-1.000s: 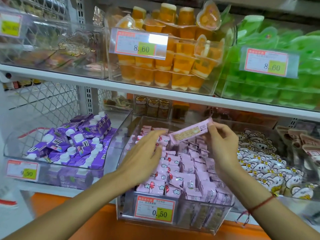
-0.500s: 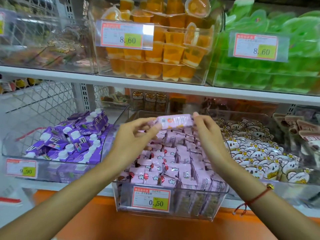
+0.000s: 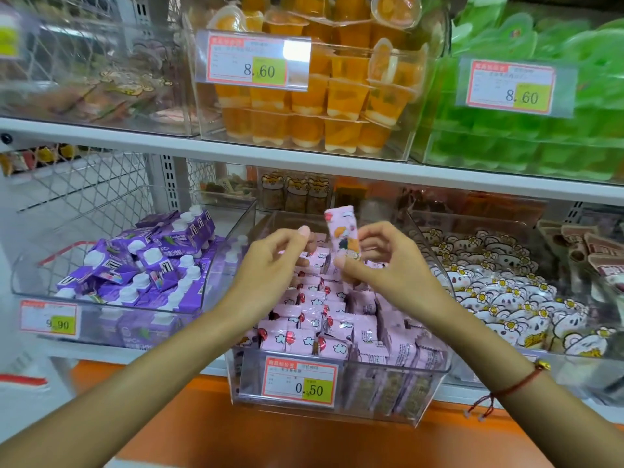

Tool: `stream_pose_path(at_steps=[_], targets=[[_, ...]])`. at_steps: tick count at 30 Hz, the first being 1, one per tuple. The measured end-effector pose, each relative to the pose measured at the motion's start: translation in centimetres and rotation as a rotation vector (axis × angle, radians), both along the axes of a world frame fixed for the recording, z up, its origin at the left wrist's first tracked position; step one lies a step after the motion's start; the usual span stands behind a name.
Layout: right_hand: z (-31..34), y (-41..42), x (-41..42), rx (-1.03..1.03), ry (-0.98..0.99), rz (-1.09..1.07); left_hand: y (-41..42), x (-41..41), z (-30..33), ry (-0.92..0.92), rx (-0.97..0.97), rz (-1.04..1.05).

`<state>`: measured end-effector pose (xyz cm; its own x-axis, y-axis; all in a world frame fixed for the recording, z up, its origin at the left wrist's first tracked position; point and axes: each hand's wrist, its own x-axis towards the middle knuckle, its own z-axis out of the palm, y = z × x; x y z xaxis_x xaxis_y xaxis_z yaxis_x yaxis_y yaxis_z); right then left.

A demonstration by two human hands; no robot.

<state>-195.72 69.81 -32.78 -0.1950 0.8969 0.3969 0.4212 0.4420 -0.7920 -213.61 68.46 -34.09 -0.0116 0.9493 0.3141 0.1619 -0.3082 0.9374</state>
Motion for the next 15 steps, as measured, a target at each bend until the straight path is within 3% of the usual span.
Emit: stream_pose_path(at_steps=[4, 9, 11, 15], targets=[[-0.1, 0.9, 1.1, -0.116, 0.191, -0.106, 1.8, -0.7, -0.9, 0.52, 0.257, 0.115], [-0.5, 2.4, 1.9, -0.224, 0.309, -0.195, 4.0, -0.1, -2.5, 0.998, 0.174, -0.124], [-0.6, 3.1, 1.7, -0.218, 0.287, -0.246, 4.2, -0.1, -3.0, 1.125, 0.145, -0.21], [-0.4, 4.2, 0.8, -0.055, 0.049, -0.313, 4.3, -0.4, -3.4, 1.138, 0.177, -0.182]])
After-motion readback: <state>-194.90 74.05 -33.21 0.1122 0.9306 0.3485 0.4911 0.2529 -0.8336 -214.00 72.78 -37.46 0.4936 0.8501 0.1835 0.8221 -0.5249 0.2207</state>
